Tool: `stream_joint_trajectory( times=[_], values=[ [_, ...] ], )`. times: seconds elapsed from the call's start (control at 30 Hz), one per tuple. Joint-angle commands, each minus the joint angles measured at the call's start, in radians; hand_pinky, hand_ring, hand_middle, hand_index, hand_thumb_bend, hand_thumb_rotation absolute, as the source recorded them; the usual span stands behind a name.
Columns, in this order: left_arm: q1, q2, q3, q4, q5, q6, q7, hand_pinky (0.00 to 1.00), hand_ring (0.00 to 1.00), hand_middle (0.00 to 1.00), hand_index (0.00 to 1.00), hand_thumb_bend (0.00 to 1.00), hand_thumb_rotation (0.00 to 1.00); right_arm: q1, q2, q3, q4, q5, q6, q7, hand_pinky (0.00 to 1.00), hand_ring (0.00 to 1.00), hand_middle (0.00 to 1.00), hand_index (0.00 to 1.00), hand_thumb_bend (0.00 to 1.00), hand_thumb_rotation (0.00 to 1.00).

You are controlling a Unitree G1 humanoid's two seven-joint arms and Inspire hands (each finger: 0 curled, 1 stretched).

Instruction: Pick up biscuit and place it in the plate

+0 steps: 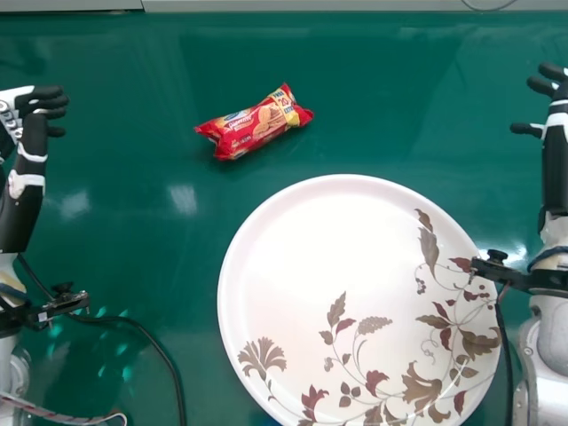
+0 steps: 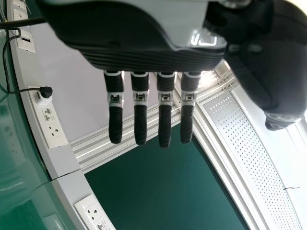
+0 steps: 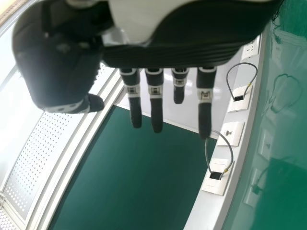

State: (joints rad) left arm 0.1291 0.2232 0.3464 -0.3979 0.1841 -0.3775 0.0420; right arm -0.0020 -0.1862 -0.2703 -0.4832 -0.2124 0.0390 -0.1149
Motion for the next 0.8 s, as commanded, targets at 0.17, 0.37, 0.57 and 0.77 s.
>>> stream_joint_trajectory(
  times=[0.17, 0.37, 0.57, 0.77],
  values=[
    [0.009, 0.003, -0.005, -0.02, -0.005, 0.001, -0.002, 0.57, 0.68, 0.69, 0.71, 0.85, 0.24, 0.017, -0.004, -0.011, -0.007, 0.007, -0.014, 0.003, 0.71, 0.82, 0.84, 0.83, 0.42, 0.39],
    [0.001, 0.006, -0.011, -0.015, -0.003, 0.001, -0.004, 0.61, 0.71, 0.71, 0.72, 0.84, 0.25, 0.015, -0.011, -0.013, -0.012, -0.002, 0.0, 0.004, 0.69, 0.81, 0.84, 0.83, 0.44, 0.43],
    [-0.047, 0.041, -0.034, -0.011, 0.057, 0.019, -0.018, 0.58, 0.71, 0.73, 0.75, 0.99, 0.31, 0.004, -0.017, -0.011, -0.002, -0.008, -0.004, 0.002, 0.67, 0.8, 0.83, 0.82, 0.44, 0.43],
    [-0.139, 0.136, -0.089, 0.012, 0.102, 0.134, -0.122, 0.65, 0.79, 0.84, 0.84, 1.0, 0.32, -0.003, -0.019, -0.009, -0.016, -0.01, 0.014, 0.007, 0.65, 0.8, 0.84, 0.82, 0.46, 0.46]
  ],
)
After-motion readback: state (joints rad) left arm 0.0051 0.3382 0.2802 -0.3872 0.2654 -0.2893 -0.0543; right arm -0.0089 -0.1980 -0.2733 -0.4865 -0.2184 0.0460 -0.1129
